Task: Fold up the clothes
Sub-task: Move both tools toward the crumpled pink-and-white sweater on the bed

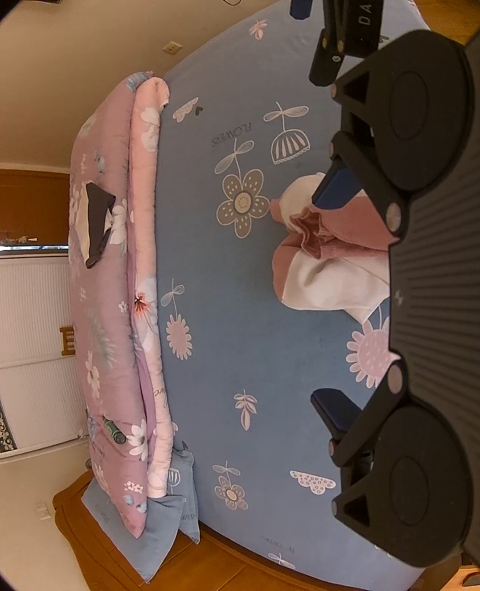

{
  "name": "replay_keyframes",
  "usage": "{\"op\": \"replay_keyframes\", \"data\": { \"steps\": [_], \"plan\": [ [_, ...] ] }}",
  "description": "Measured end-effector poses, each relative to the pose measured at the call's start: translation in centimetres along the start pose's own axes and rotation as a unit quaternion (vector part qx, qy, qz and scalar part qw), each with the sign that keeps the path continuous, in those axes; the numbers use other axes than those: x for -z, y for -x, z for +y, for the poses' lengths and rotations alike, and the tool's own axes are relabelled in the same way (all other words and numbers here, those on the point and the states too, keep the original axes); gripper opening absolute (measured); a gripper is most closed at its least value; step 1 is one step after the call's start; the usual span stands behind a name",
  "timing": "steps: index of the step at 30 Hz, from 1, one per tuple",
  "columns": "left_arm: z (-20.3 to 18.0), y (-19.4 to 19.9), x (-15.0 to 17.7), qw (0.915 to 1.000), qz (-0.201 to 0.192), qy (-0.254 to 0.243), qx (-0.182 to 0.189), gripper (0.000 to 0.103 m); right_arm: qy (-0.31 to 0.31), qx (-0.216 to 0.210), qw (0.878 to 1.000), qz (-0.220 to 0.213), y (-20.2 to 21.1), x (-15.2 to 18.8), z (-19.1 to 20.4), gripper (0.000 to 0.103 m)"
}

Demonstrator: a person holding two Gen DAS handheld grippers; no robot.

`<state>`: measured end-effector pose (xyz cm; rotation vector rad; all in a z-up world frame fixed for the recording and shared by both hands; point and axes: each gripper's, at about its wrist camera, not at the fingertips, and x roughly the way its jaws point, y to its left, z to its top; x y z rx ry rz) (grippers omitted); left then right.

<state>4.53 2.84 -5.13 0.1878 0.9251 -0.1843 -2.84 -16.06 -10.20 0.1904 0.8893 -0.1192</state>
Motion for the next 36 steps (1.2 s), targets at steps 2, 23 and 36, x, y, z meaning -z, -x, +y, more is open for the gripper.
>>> {"op": "replay_keyframes", "data": {
  "steps": [2,23,36],
  "plan": [
    [0.1,-0.1,0.0,1.0,0.004,-0.002,0.001,0.102,-0.005,0.0,1.0,0.004,-0.1,0.2,0.0,0.103],
    [1.7,-2.2,1.8,0.9982,0.048,-0.01,0.036,0.102,-0.006,0.024,0.999,0.039,1.3,2.0,1.1,0.103],
    [4.4,-4.7,2.5,0.9957,0.065,-0.032,0.056,0.102,-0.042,0.051,0.997,0.039,1.1,4.5,3.3,0.103]
  ]
}}
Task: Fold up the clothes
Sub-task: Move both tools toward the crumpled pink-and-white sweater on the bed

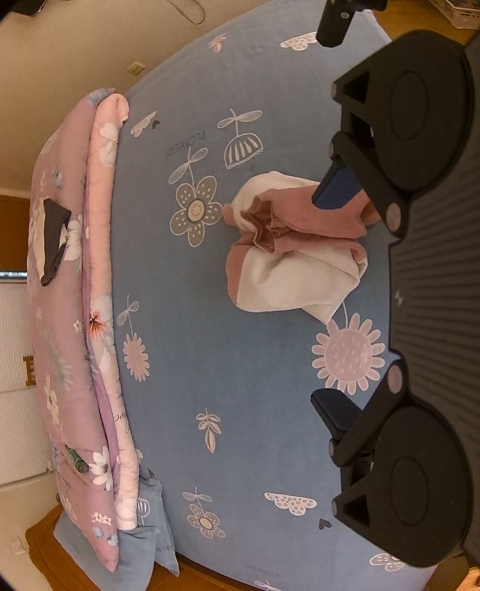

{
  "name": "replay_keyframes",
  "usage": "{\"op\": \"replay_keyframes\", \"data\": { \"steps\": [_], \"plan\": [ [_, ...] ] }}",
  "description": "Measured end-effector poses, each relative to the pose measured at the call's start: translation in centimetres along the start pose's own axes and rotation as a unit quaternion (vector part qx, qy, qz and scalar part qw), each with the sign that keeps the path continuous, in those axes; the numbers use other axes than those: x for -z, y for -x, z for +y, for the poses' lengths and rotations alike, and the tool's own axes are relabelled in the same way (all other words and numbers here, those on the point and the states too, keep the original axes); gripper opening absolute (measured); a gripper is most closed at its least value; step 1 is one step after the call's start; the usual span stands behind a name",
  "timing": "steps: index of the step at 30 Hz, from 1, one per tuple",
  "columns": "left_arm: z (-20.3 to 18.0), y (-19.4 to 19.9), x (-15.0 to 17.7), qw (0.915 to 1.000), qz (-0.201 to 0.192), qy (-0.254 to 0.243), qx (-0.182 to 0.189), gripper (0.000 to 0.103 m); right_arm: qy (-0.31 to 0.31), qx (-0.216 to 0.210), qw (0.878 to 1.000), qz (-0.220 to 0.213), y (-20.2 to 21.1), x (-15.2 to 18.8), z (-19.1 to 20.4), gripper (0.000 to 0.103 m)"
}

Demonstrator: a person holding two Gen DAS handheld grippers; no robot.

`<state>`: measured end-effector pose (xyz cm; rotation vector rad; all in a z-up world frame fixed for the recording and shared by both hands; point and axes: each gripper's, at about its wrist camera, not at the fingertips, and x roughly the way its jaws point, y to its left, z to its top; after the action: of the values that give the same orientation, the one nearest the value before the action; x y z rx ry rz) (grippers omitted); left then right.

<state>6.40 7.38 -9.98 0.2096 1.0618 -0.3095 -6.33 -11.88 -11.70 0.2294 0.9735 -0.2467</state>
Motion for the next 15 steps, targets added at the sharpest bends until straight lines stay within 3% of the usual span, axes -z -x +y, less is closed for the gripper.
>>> {"op": "replay_keyframes", "data": {
  "steps": [4,15],
  "plan": [
    [0.2,-0.8,0.6,0.9998,0.0,-0.017,0.004,0.102,-0.005,0.01,1.0,0.001,-0.1,0.6,0.2,0.103],
    [0.9,-1.9,1.7,0.9997,-0.01,-0.019,0.013,0.102,0.027,-0.029,0.999,0.028,-2.0,0.0,0.8,0.103]
  ]
}}
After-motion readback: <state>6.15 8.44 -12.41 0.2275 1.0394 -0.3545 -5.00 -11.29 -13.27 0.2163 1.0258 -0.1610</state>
